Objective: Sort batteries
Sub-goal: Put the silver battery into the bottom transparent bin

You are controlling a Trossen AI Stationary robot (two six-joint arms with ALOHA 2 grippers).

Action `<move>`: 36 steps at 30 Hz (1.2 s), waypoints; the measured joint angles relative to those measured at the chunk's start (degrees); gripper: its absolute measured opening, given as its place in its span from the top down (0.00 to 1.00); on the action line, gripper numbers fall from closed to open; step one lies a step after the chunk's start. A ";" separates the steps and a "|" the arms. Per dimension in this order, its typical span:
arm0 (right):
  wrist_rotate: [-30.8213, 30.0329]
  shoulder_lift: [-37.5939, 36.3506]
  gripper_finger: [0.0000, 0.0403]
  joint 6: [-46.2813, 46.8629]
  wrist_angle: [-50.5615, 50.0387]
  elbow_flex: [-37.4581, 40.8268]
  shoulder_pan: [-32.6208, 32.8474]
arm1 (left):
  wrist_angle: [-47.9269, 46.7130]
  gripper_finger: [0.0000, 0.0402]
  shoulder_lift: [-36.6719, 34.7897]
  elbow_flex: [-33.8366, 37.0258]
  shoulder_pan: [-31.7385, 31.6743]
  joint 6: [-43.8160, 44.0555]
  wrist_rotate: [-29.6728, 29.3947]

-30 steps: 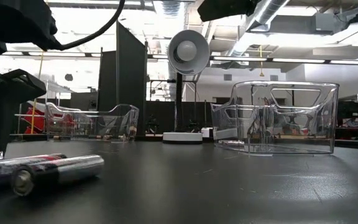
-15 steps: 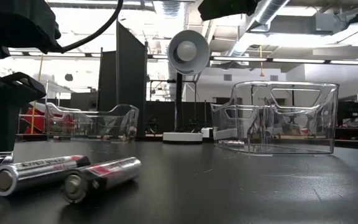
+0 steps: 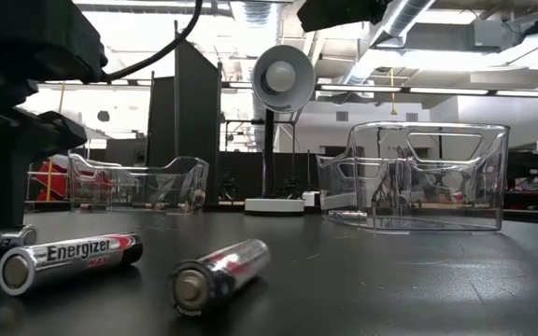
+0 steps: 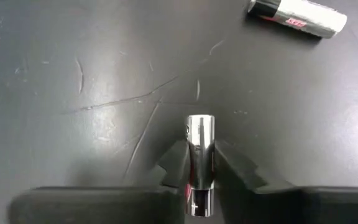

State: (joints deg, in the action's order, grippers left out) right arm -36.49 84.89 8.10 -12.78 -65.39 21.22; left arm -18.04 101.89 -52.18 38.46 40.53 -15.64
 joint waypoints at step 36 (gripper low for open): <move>-26.73 -0.07 0.60 -10.66 0.14 -4.40 11.38 | 30.45 0.90 -17.07 0.17 -24.02 -46.29 3.02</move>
State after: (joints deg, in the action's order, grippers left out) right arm -63.22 84.82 -2.57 -12.64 -69.79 32.60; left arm 12.41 84.82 -52.01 14.44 -5.76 -12.62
